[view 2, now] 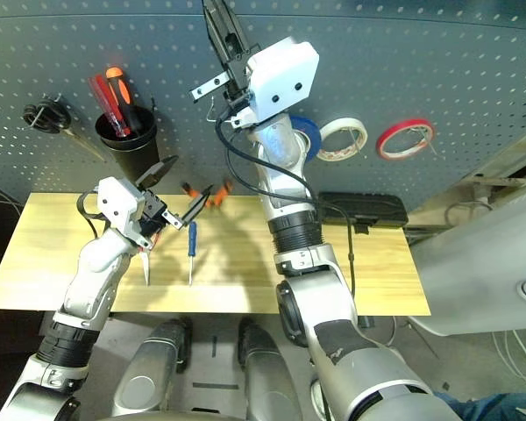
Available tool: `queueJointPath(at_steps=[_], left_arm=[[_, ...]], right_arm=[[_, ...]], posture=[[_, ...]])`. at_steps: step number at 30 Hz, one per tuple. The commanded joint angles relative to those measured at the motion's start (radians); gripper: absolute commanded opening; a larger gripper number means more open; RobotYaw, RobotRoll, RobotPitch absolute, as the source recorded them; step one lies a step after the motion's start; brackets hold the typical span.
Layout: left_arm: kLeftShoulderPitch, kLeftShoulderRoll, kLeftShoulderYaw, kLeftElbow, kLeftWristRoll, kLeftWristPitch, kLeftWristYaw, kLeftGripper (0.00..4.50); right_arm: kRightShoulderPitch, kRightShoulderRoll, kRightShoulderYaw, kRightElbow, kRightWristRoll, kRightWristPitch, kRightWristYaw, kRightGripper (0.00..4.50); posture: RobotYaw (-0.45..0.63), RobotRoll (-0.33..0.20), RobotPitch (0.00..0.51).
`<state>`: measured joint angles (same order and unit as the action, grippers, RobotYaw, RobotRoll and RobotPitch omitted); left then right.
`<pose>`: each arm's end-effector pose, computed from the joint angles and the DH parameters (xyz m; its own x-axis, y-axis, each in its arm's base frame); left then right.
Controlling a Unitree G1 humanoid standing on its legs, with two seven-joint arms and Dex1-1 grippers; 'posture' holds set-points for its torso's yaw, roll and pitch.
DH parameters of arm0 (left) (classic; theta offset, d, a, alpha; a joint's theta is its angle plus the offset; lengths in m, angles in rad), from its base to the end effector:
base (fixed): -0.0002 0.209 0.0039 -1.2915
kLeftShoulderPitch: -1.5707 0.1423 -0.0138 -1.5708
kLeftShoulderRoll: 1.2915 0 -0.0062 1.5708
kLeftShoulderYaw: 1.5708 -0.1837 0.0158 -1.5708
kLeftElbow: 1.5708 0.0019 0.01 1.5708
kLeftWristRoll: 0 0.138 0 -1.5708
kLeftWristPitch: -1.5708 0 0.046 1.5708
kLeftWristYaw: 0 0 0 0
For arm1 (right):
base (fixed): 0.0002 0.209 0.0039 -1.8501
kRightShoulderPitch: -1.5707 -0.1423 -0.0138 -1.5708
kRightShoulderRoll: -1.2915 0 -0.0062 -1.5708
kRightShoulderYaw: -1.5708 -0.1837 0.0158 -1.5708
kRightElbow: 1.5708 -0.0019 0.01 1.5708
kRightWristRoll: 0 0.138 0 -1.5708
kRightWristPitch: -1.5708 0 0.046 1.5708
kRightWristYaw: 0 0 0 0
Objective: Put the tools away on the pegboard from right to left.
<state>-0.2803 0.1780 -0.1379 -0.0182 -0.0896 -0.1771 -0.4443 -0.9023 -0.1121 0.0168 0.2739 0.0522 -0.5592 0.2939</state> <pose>0.2472 0.1374 0.1120 0.7142 -0.6207 0.3235 0.5454 0.7832 0.2985 0.3019 -0.1059 0.2465 0.3133 0.4727 0.8237 -0.2736 0.8755 -0.3983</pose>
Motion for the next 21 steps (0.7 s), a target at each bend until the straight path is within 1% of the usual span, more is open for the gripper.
queueJointPath(at_steps=[1,3,5,7,10,11,12,13,14,17,21], left_arm=[[0.016,-0.003,-0.018,0.015,0.014,-0.006,-0.004,4.50],[0.010,-0.004,-0.019,0.023,0.015,-0.009,-0.007,4.50],[0.005,-0.004,-0.017,0.034,0.015,-0.014,-0.010,4.50],[0.001,-0.004,-0.019,0.043,0.016,-0.019,-0.013,4.50],[0.002,-0.002,-0.022,0.057,0.019,-0.028,-0.020,4.50],[0.003,-0.002,-0.023,0.061,0.021,-0.031,-0.022,4.50],[0.004,-0.001,-0.024,0.064,0.022,-0.033,-0.023,4.50],[0.003,0.000,-0.023,0.067,0.022,-0.035,-0.025,4.50],[0.004,0.001,-0.024,0.073,0.024,-0.038,-0.027,4.50],[0.010,0.006,-0.027,0.085,0.029,-0.045,-0.034,4.50],[0.017,0.008,-0.030,0.097,0.033,-0.053,-0.039,4.50]], right_arm=[[0.067,-0.007,0.032,-0.131,0.010,0.075,0.022,0.00],[0.108,-0.014,0.039,-0.200,0.015,0.129,0.032,0.00],[0.152,-0.022,0.048,-0.262,0.018,0.177,0.041,0.39],[0.196,-0.031,0.057,-0.323,0.024,0.225,0.048,0.94],[0.270,-0.038,0.079,-0.407,0.031,0.298,0.062,2.07],[0.303,-0.041,0.092,-0.436,0.037,0.328,0.072,2.38],[0.325,-0.043,0.101,-0.459,0.041,0.353,0.080,2.82],[0.337,-0.044,0.106,-0.472,0.043,0.370,0.083,3.11],[0.378,-0.048,0.121,-0.497,0.053,0.410,0.093,3.38],[0.488,-0.056,0.146,-0.550,0.088,0.560,0.105,4.43],[0.571,-0.077,0.150,-0.577,0.124,0.703,0.124,4.47]], posture=[[0.18,0.000,0.263],[0.17,0.000,0.264],[0.17,0.000,0.263],[0.16,0.000,0.260],[0.15,0.000,0.255],[0.15,0.000,0.254],[0.15,0.000,0.254],[0.15,0.000,0.255],[0.15,0.000,0.254],[0.15,0.000,0.252],[0.15,0.000,0.251]])
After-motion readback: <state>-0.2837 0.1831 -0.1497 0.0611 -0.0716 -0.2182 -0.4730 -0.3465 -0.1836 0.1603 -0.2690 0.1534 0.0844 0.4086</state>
